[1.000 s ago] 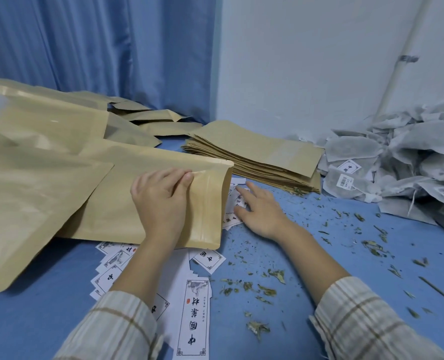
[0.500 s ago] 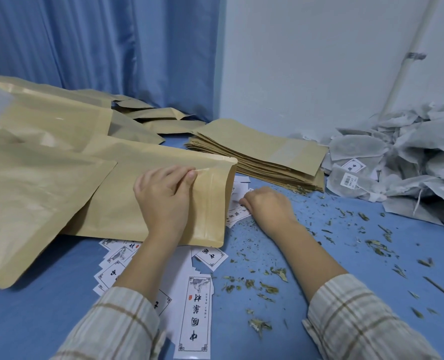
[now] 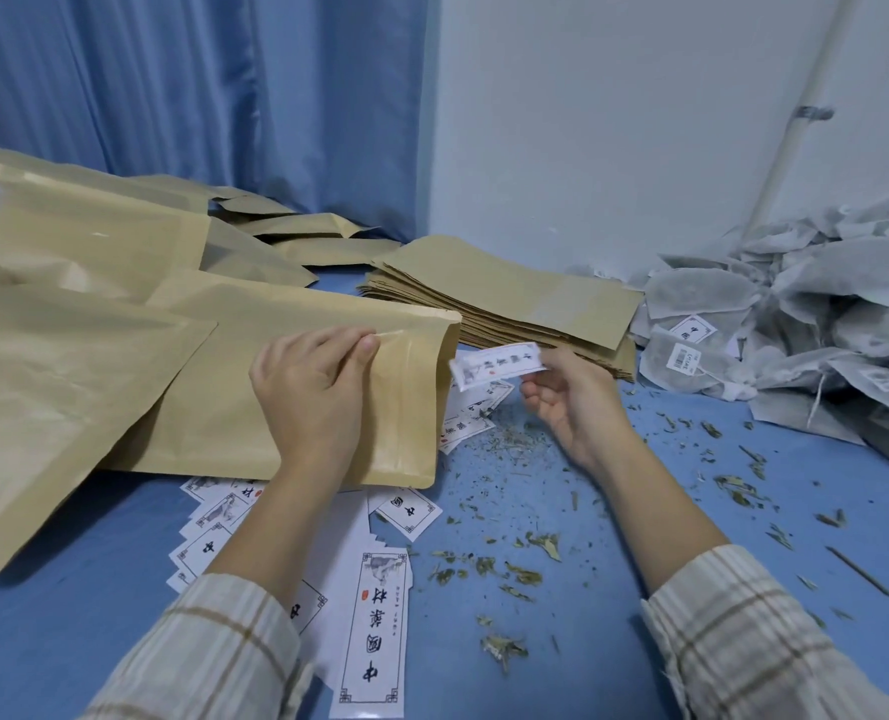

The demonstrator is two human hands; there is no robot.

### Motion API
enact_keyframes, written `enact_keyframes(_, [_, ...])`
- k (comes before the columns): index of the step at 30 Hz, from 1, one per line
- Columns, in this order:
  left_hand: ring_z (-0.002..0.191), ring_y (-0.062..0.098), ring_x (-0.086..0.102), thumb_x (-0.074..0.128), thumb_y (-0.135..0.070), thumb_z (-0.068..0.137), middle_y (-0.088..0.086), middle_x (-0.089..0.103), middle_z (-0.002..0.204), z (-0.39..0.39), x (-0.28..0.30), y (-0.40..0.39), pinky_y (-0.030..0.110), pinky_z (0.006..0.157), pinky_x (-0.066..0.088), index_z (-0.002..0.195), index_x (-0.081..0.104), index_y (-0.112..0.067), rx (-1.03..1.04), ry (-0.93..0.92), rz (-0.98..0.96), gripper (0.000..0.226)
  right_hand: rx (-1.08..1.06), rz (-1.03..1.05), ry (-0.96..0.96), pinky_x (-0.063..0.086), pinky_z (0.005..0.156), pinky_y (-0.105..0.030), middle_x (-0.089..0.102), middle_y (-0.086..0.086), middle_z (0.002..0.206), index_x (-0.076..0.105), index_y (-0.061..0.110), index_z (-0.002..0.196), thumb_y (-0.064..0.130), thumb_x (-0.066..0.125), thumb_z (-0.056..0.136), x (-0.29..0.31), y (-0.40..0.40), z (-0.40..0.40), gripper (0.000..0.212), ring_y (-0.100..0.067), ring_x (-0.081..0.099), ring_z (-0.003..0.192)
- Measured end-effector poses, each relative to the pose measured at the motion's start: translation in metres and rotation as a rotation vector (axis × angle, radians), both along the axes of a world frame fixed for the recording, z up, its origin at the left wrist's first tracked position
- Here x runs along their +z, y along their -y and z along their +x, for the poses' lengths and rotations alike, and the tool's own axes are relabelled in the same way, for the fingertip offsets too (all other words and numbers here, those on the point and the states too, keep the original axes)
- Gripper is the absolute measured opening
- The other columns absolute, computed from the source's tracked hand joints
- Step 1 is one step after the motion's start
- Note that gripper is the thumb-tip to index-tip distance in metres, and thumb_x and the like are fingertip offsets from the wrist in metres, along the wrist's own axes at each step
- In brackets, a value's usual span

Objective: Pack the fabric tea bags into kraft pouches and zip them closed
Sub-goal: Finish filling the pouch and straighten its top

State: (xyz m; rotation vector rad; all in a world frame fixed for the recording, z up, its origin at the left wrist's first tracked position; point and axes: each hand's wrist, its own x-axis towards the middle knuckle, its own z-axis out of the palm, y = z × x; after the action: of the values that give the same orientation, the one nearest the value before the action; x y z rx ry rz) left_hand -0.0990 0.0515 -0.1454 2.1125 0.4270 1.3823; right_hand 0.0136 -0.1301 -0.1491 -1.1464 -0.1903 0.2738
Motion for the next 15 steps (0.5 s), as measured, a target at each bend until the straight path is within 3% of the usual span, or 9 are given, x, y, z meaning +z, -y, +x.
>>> enact_keyframes(4, [0.092, 0.017, 0.051, 0.065, -0.026, 0.086, -0.004, 0.070, 0.095, 0.000, 0.005, 0.008, 0.032, 0.091, 0.029, 0.093, 0.076, -0.018, -0.077, 0.050, -0.011, 0.014, 0.166, -0.318, 0.162, 0.050, 0.048, -0.018, 0.067, -0.006, 0.062, 0.064, 0.002, 0.079, 0.007, 0.055, 0.089, 0.004, -0.012, -0.011, 0.014, -0.011, 0.060, 0.050])
enact_keyframes(7, [0.093, 0.018, 0.054, 0.067, -0.027, 0.084, -0.012, 0.065, 0.092, 0.001, 0.008, 0.024, 0.032, 0.087, 0.034, 0.091, 0.076, -0.021, -0.199, 0.037, 0.010, 0.013, 0.147, -0.328, 0.204, 0.052, 0.050, -0.023, 0.070, -0.005, 0.065, 0.066, 0.008, 0.073, 0.007, 0.057, 0.088, 0.015, -0.024, -0.020, 0.017, -0.015, 0.064, 0.056])
enact_keyframes(10, [0.094, 0.019, 0.057, 0.068, -0.025, 0.082, -0.015, 0.065, 0.091, 0.001, 0.011, 0.040, 0.036, 0.086, 0.043, 0.093, 0.075, -0.023, -0.326, 0.049, 0.006, 0.013, 0.100, -0.305, 0.126, 0.049, 0.058, -0.027, 0.067, -0.001, 0.066, 0.065, 0.016, 0.076, 0.008, 0.062, 0.078, 0.031, -0.028, -0.025, 0.008, -0.019, 0.061, 0.063])
enact_keyframes(13, [0.095, 0.011, 0.057, 0.067, -0.028, 0.081, -0.022, 0.063, 0.089, -0.001, 0.016, 0.051, 0.020, 0.085, 0.042, 0.096, 0.070, -0.032, -0.439, 0.095, -0.066, 0.015, 0.066, -0.457, 0.120, 0.044, 0.063, -0.023, 0.052, 0.000, 0.072, 0.055, 0.017, 0.080, 0.013, 0.050, 0.091, 0.046, -0.021, -0.031, 0.013, -0.016, 0.050, 0.067])
enact_keyframes(15, [0.095, 0.006, 0.057, 0.067, -0.028, 0.081, -0.026, 0.062, 0.090, -0.002, 0.021, 0.060, 0.013, 0.084, 0.040, 0.094, 0.068, -0.036, -0.500, 0.104, -0.131, 0.016, 0.042, -0.701, 0.240, 0.048, 0.068, -0.025, 0.042, -0.001, 0.069, 0.059, 0.008, 0.092, 0.004, 0.038, 0.097, 0.052, -0.008, -0.039, 0.021, -0.018, 0.047, 0.073])
